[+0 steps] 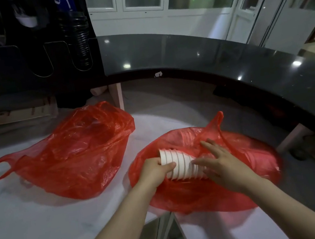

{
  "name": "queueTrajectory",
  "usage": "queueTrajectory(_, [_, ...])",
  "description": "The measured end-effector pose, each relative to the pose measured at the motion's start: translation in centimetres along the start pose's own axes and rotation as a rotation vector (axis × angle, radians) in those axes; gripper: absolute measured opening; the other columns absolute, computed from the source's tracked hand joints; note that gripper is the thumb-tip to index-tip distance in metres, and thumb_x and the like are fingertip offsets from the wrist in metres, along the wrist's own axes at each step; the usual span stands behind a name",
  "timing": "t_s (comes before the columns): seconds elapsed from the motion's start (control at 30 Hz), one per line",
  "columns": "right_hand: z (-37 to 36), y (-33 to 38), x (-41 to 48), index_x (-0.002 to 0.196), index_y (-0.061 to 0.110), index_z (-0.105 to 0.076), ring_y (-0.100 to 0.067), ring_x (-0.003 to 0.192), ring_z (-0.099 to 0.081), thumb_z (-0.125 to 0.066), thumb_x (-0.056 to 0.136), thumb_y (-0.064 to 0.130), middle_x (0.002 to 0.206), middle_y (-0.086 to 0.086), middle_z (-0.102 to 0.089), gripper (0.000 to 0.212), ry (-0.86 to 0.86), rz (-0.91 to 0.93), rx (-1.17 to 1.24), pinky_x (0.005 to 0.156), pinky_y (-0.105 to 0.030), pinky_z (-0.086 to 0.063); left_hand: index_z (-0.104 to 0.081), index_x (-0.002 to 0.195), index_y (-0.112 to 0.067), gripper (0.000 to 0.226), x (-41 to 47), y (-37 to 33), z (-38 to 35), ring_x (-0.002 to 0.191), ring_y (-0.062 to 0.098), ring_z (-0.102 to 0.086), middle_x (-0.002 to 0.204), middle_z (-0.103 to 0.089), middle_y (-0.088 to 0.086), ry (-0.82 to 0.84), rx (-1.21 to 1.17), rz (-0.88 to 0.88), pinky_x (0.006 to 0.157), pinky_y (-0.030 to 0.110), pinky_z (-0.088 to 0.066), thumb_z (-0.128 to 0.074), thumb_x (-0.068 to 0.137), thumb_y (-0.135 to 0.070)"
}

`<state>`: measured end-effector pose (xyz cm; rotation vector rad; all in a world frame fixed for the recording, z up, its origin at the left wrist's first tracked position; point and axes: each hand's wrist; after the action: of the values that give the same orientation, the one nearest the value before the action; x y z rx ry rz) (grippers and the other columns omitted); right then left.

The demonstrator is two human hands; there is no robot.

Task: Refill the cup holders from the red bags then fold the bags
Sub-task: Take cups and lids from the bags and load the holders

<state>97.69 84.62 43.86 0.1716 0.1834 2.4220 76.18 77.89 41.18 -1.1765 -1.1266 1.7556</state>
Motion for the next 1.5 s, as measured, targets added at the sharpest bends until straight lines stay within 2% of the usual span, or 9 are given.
queueTrajectory(0.07, [0.2,0.1,0.3,0.131,0.029,-0.057,-0.032,0.146,-0.016,-0.06,0.086,0.009,0.155,-0.013,-0.025,0.05,-0.026,-0.03,0.067,0.116,-0.04,-0.019,-0.073,0.088,-0.012,0.016,-0.4,-1.0,-0.3,0.092,0.027,-0.065,0.091,-0.073,0.007,-0.059,0.208,-0.078,0.083,0.038,-0.052,-0.074,0.08,-0.026])
queueTrajectory(0.17, [1.0,-0.3,0.8,0.135,0.018,-0.051,-0.03,0.145,-0.019,-0.062,0.079,0.003,0.152,-0.012,-0.033,0.06,-0.078,-0.12,0.135,0.117,-0.034,-0.014,-0.054,0.06,-0.024,0.028,-1.5,-2.5,-0.5,0.087,0.033,-0.058,0.071,-0.063,0.005,-0.117,0.491,-0.255,0.071,0.035,-0.044,-0.072,0.078,-0.037])
queueTrajectory(0.3, [2.9,-0.8,2.1,0.139,0.013,-0.047,-0.022,0.145,-0.02,-0.057,0.073,0.023,0.149,-0.007,-0.038,0.067,0.014,-0.219,0.218,0.119,-0.032,-0.007,-0.036,0.05,-0.017,0.05,-2.5,-4.0,-0.6,0.071,0.02,-0.044,0.057,-0.041,-0.006,-0.079,0.692,-0.529,0.063,0.032,-0.024,-0.07,0.079,-0.039])
queueTrajectory(0.47, [4.6,-2.4,1.1,0.13,0.01,-0.057,-0.016,0.137,-0.036,-0.056,0.082,-0.009,0.14,-0.007,-0.049,0.052,-0.074,-0.329,0.635,0.116,-0.036,-0.023,-0.033,0.049,-0.02,0.051,-2.7,-4.0,0.1,0.05,0.005,-0.037,0.046,-0.036,-0.008,-0.029,0.578,-0.669,0.059,0.026,-0.024,-0.07,0.082,-0.031])
queueTrajectory(0.63, [3.5,-4.9,-1.7,0.125,0.014,-0.061,-0.008,0.118,-0.05,-0.056,0.095,0.023,0.126,0.004,-0.059,0.031,-0.102,-0.447,0.492,0.096,-0.016,-0.031,-0.069,0.08,-0.015,0.012,-1.9,-4.9,3.2,0.056,-0.004,-0.058,0.061,-0.065,-0.016,-0.057,-0.008,-0.474,0.057,0.016,-0.045,-0.067,0.085,-0.005])
queueTrajectory(0.93, [-0.6,-7.4,-4.6,0.139,0.018,-0.047,-0.027,0.141,-0.026,-0.059,0.082,0.061,0.149,-0.013,-0.037,0.072,-0.123,-0.809,0.187,0.116,-0.041,-0.019,-0.069,0.091,-0.015,0.014,-0.8,-2.3,3.4,0.075,0.015,-0.067,0.085,-0.073,0.003,0.011,-0.139,-0.272,0.071,0.029,-0.054,-0.061,0.089,-0.004])
queueTrajectory(1.13, [-0.5,-9.2,-7.8,0.136,0.016,-0.051,-0.028,0.134,-0.038,-0.06,0.087,0.048,0.144,-0.012,-0.046,0.059,-0.16,-0.79,0.175,0.112,-0.041,-0.028,-0.07,0.088,-0.018,0.011,0.1,0.1,0.9,0.08,0.019,-0.068,0.085,-0.074,0.002,0.04,-0.177,-0.149,0.075,0.035,-0.054,-0.062,0.089,-0.01])
queueTrajectory(1.3, [1.1,-10.4,-9.9,0.122,0.024,-0.061,-0.022,0.106,-0.06,-0.077,0.076,0.023,0.117,-0.002,-0.066,0.049,-0.211,-0.751,0.214,0.085,-0.028,-0.042,-0.069,0.1,-0.01,0.017,0.2,0.4,-3.2,0.09,0.024,-0.068,0.09,-0.073,0.007,0.009,-0.068,-0.138,0.083,0.036,-0.052,-0.062,0.09,-0.021])
queueTrajectory(1.5, [-0.2,-11.0,-10.4,0.12,0.02,-0.048,-0.024,0.1,-0.058,-0.078,0.072,0.017,0.109,0.002,-0.057,0.057,-0.341,-0.861,0.331,0.077,-0.029,-0.04,-0.058,0.123,-0.005,0.059,0.5,-0.5,-5.7,0.069,0.003,-0.063,0.087,-0.071,0.0,-0.067,0.072,-0.106,0.052,0.002,-0.038,-0.08,0.073,-0.026])
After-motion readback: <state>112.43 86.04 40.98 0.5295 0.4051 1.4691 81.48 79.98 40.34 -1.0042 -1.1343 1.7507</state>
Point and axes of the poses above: each hand's wrist, its own x-axis towards the middle knuckle, its own z-axis out of the back of the hand, y = z × x
